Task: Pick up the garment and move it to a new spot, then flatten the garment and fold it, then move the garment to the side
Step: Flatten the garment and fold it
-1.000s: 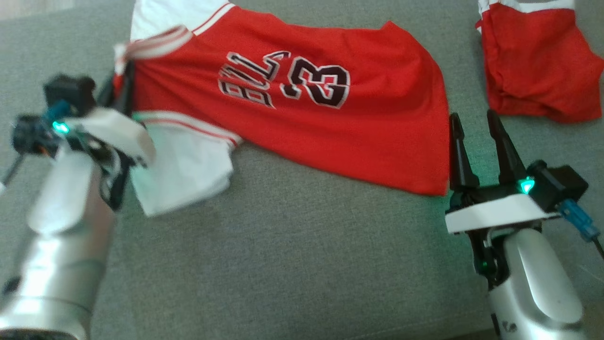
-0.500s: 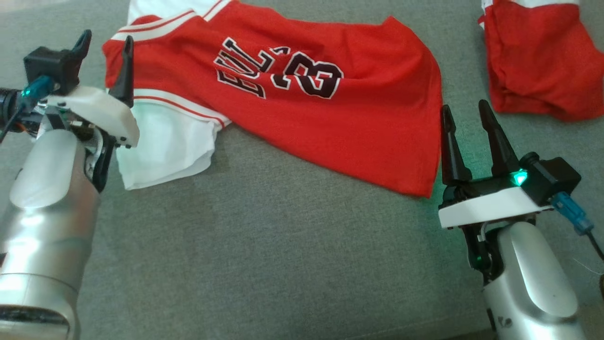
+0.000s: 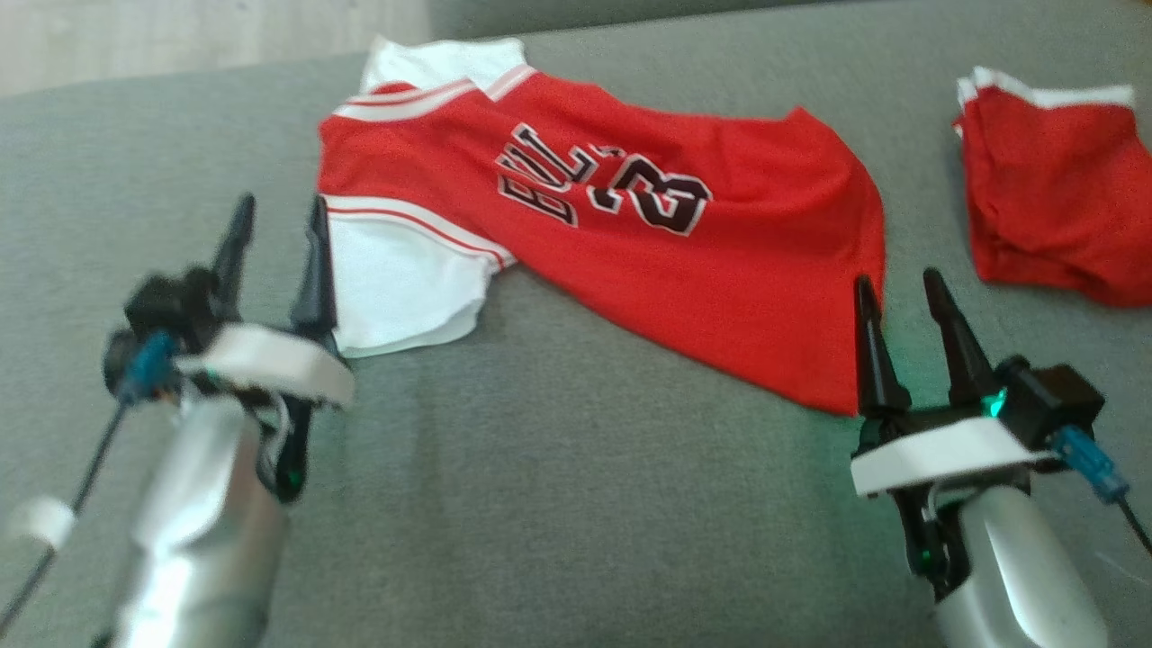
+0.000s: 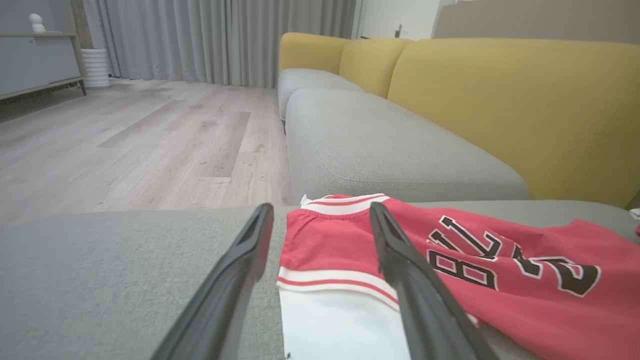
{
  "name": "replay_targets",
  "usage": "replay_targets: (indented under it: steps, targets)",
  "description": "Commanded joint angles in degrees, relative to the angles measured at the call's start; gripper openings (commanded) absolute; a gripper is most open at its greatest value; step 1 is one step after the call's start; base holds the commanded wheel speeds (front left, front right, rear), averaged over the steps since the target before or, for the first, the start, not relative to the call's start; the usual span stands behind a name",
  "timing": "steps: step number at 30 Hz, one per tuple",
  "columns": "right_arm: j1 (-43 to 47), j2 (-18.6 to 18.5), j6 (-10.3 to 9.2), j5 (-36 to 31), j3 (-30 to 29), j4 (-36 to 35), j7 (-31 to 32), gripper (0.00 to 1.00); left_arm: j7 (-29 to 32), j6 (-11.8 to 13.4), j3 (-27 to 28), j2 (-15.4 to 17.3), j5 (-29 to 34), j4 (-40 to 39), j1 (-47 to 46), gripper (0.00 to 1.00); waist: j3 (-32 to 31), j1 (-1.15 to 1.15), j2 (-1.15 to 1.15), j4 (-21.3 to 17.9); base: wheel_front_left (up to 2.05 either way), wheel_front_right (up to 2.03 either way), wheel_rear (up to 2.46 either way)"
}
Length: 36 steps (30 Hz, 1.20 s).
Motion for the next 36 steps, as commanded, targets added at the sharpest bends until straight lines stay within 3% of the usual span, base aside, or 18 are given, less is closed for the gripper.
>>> replay_targets:
  steps: [1, 9, 15, 29, 36]
  targets:
    - [-0.45, -0.24, -0.05, 0.05, 1.02, -1.56, -0.62, 1.00, -0.67, 0.54, 2.77, 1.06, -0.16, -3.74, 0.91, 1.00, -2.13, 0.01, 0.00, 2.06, 0.00, 0.00, 0.00]
    - [1.29, -0.13, -0.05, 0.14, 1.22, -1.40, -0.62, 1.00, -0.69, 2.00, 4.85, -1.93, 0.10, -11.85, 11.49, 1.00, -3.81, 0.01, 0.00, 3.85, 0.00, 0.00, 0.00]
    - [1.14, 0.00, -0.05, 0.30, 1.75, -1.65, -0.62, 1.00, -0.69, 2.17, 5.04, -2.89, 0.65, -12.96, 14.74, 1.00, -3.09, 0.01, 0.00, 3.93, 0.00, 0.00, 0.00]
    - [-0.99, 0.11, -0.05, 0.41, 2.17, -1.94, -0.62, 1.00, 5.59, 0.93, 2.56, -1.88, 0.52, -1.31, 6.71, 1.00, 1.44, 0.01, 0.00, 0.42, 0.00, 0.00, 0.00]
    - [-1.84, 0.16, -0.05, 0.35, 1.82, -2.28, -0.62, 1.00, 8.63, 3.18, 2.14, -1.10, 1.29, 6.99, 2.22, 1.00, 3.61, 0.01, 0.00, -1.53, 0.00, 0.00, 0.00]
